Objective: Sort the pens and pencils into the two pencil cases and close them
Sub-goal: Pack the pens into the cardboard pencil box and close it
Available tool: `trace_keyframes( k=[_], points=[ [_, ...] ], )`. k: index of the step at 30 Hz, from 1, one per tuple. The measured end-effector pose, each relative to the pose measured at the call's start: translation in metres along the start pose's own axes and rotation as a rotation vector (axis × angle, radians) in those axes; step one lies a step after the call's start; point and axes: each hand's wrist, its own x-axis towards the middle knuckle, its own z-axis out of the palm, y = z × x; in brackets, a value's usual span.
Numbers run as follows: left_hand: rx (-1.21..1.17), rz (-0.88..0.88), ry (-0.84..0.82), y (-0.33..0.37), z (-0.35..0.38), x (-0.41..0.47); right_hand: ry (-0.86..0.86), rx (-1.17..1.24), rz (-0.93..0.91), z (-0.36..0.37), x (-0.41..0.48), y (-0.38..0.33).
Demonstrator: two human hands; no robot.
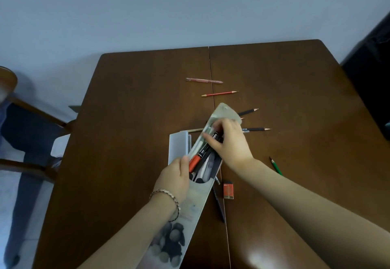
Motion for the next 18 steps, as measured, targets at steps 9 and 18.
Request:
trace_keyframes(
  k=[9,18],
  points=[
    [0.088,-0.021,-0.007,0.006,-0.011,0.040,-0.132,-0.315,-0.367,0.003,0.036,0.015],
    [-0.007,-0.120,0.112,0.020,-0.044,0.141,-0.012,-0.400,-0.141,0.011,0.184,0.035]
  ],
)
